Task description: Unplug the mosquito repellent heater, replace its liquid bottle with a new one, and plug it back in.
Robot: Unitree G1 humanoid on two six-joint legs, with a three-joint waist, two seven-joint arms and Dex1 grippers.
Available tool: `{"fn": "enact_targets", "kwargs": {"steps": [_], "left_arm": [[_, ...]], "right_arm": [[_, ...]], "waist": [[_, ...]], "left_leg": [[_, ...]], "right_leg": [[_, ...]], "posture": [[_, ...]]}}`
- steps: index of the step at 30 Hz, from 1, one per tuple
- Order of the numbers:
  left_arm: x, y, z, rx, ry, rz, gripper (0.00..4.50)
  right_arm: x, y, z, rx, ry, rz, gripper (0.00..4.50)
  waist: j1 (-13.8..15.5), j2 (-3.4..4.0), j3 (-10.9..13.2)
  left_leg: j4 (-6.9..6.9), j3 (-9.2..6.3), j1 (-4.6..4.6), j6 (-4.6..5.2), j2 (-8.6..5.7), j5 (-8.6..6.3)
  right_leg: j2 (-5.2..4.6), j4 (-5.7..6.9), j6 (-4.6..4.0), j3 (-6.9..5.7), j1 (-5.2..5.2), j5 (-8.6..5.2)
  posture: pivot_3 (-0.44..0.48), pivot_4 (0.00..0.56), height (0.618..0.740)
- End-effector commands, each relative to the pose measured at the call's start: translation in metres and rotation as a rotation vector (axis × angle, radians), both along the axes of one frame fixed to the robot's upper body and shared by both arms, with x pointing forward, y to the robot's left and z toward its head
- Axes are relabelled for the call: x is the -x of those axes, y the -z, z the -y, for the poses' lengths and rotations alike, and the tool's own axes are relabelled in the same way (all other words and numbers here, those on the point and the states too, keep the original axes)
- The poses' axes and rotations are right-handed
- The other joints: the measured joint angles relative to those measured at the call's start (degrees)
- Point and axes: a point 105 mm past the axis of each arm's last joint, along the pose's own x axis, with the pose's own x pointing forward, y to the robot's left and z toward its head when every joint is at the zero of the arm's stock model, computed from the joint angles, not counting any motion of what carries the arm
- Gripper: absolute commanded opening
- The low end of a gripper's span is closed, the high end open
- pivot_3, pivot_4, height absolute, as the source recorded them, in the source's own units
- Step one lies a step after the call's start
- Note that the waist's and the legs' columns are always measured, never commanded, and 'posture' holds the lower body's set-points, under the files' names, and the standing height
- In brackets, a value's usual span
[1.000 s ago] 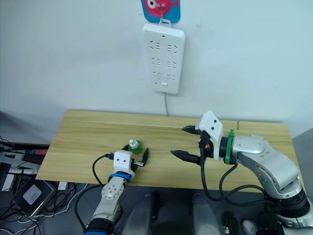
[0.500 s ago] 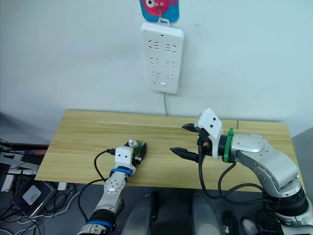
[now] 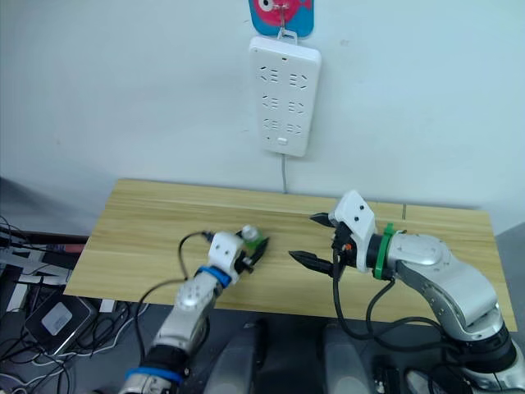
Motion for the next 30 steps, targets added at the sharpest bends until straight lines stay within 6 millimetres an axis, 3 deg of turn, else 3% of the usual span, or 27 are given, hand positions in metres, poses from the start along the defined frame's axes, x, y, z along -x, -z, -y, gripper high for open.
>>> {"fn": "enact_targets", "kwargs": {"steps": [1,5,8,15,22,26,30], "left_arm": [[0.028,-0.031,0.032,-0.088,0.432,-0.011,2.27],[0.034,-0.042,0.038,-0.213,0.68,-0.009,2.27],[0.03,-0.049,0.042,-0.252,0.768,0.013,2.27],[0.016,-0.062,0.051,-0.272,0.845,0.065,2.27],[0.013,-0.07,0.058,-0.243,0.861,0.077,2.27],[0.013,-0.072,0.058,-0.233,0.857,0.08,2.27],[0.012,-0.073,0.059,-0.225,0.846,0.086,2.27]], "right_arm": [[0.007,-0.008,-0.006,-0.023,-0.032,0.065,4.5],[0.001,-0.015,-0.014,-0.088,0.008,0.101,4.5],[-0.005,-0.022,-0.016,-0.131,0.067,0.141,4.5],[0.008,-0.022,-0.028,-0.164,0.05,0.13,4.5],[0.0,-0.018,-0.028,-0.17,0.097,0.136,4.5],[-0.001,-0.016,-0.025,-0.171,0.106,0.139,3.36],[-0.001,-0.013,-0.025,-0.168,0.096,0.132,1.94]], "waist": [[-0.33,0.01,-0.02],[-1.22,0.06,-0.09],[-1.31,0.05,-0.1],[-1.78,-0.02,-0.22],[-1.93,-0.03,-0.26],[-1.92,-0.03,-0.26],[-1.92,-0.02,-0.27]], "left_leg": [[-0.06,-0.02,0.02,-0.04,-0.06,0.02],[-0.37,0.01,0.19,-0.19,-0.07,0.11],[-0.54,0.01,0.0,-0.48,-0.05,0.29],[-0.47,0.06,-0.5,-0.81,-0.13,0.51],[-0.43,0.02,-0.56,-0.82,-0.15,0.53],[-0.37,0.0,-0.56,-0.83,-0.15,0.55],[-0.22,-0.02,-0.56,-0.83,-0.16,0.54]], "right_leg": [[-0.04,0.01,0.0,0.08,-0.01,0.0],[-0.08,0.0,0.02,0.17,-0.05,-0.02],[-0.04,0.06,0.02,0.04,-0.37,-0.02],[-0.09,0.15,0.01,0.03,-0.84,-0.01],[-0.1,0.19,0.01,-0.03,-0.88,0.0],[-0.11,0.27,0.0,-0.04,-0.88,0.0],[-0.1,0.45,0.0,-0.05,-0.88,0.0]], "posture": [[-0.013,0.325,0.74],[-0.035,0.304,0.74],[-0.058,0.284,0.74],[-0.101,0.262,0.74],[-0.101,0.26,0.74],[-0.092,0.261,0.74],[-0.085,0.261,0.74]]}}
